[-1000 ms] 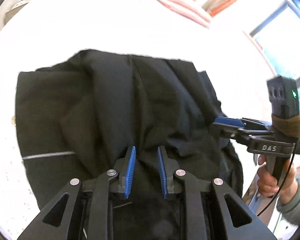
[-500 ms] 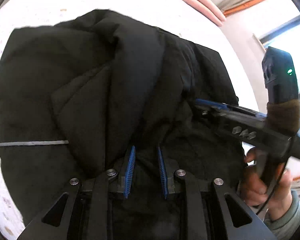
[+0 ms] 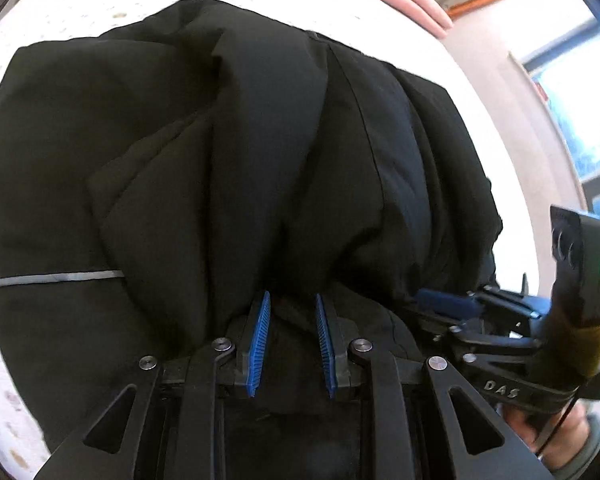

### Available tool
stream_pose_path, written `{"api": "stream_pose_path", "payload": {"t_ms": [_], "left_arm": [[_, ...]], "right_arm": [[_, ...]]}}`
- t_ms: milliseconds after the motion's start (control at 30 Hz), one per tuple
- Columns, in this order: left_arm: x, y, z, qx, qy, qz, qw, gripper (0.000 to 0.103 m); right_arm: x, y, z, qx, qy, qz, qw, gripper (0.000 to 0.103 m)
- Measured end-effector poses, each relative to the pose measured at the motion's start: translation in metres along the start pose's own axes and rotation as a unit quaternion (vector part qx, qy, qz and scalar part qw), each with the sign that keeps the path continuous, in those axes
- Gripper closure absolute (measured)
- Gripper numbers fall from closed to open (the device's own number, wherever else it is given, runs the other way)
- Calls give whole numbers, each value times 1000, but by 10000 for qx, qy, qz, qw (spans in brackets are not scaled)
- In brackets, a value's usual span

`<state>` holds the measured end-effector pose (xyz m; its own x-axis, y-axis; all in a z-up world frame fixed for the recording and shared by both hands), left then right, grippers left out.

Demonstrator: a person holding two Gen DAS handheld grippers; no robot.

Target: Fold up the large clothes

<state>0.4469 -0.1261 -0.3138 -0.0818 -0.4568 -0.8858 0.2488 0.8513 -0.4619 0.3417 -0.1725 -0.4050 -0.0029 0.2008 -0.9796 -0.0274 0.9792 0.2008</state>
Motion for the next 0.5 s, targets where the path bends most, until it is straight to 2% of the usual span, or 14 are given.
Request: {"api": "stream_pose_path", "payload": {"t_ms": [67, 200, 333, 400, 467, 500], "left_arm": [[-2, 2, -1, -67, -38, -76, 9999, 79], [-28, 10, -21, -81, -252, 13, 9996, 79], [-61, -1, -52, 0, -514, 199, 9985, 77], [-70, 0, -70, -115, -530, 313, 9980, 72], [-78, 2, -91, -277, -518, 458, 9972, 58], [-83, 6, -104, -405, -511, 556, 9963, 52]], "right_arm": [[-1, 1, 3, 46, -16, 22, 10000, 65], [-24, -6, -18, 39, -137, 297, 9995, 66], [-54, -15, -33, 42, -490, 887, 9948, 63], [-69, -25, -45, 82, -631, 1172, 9911, 55], [-82, -37, -64, 154, -785, 1363, 9874, 43], [-84, -45, -73, 205, -814, 1345, 9874, 43]]}}
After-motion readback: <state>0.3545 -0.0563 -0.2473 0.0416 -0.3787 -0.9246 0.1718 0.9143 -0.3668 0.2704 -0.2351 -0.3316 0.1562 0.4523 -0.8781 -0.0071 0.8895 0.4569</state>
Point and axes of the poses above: each gripper's, at about its wrist camera, not at the fingertips, and x roughly the way its jaws point, y to its left, z to its top, the point moved 8 cm from there along x, roughly the way its jaws point, and after that the axes turned 11 degrees about y, right-handed, at the moved point
